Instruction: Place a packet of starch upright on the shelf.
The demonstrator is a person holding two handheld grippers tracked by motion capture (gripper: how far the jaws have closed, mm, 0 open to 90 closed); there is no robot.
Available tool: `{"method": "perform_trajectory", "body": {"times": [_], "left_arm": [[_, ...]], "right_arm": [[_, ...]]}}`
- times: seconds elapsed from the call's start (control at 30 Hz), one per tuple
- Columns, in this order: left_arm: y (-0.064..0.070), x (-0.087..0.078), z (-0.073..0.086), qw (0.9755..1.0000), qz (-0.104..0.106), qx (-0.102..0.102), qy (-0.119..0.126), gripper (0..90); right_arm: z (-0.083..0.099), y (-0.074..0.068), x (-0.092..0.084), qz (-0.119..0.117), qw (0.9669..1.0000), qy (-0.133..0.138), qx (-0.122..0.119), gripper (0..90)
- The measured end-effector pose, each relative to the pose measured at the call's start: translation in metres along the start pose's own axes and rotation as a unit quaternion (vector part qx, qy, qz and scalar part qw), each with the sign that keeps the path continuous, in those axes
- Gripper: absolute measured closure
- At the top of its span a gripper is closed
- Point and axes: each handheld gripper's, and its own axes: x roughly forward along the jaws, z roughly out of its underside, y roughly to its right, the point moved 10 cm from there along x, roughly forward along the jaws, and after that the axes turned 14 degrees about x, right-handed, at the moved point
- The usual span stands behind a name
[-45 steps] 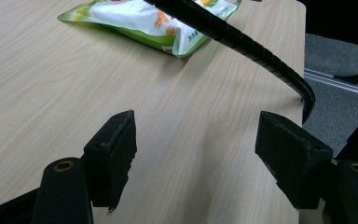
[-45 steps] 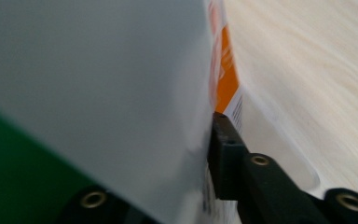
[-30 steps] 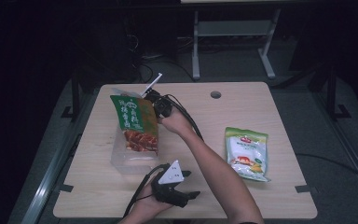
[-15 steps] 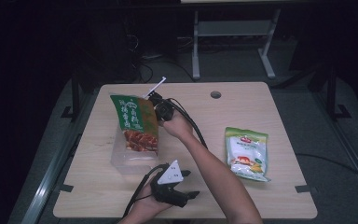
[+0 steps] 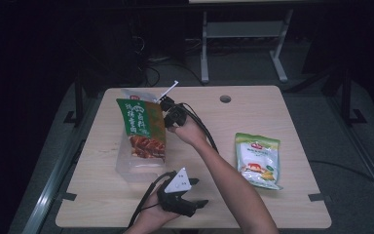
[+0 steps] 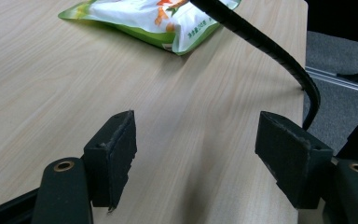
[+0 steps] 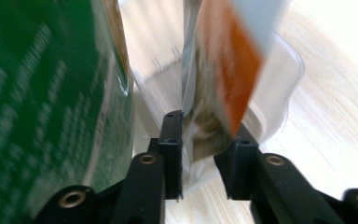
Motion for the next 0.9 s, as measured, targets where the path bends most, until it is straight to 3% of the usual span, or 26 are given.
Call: {"method": "perform_trajectory", "body": {"times": [0.23, 0.4, 0.53, 0.9], "left_arm": [[0.001, 0.001, 0.001, 1.0000, 0.002, 0.005, -0.005, 28.6], [0.001, 0.000, 0.000, 1.0000, 0.003, 0.005, -0.003, 28.8], [0.002, 0.000, 0.000, 1.0000, 0.004, 0.005, -0.003, 28.8], [0.004, 0.002, 0.000, 1.0000, 0.006, 0.003, -0.005, 28.8]], "right_arm": [[0.012, 0.009, 0.003, -0.002, 0.9998, -0.018, 0.010, 72.6], [0.016, 0.007, 0.006, -0.016, 0.9996, -0.017, 0.017, 84.1], [0.016, 0.005, 0.006, -0.001, 0.9998, -0.017, 0.006, 89.9], [0.020, 0.006, 0.012, 0.015, 0.9998, -0.014, 0.008, 90.0]]}}
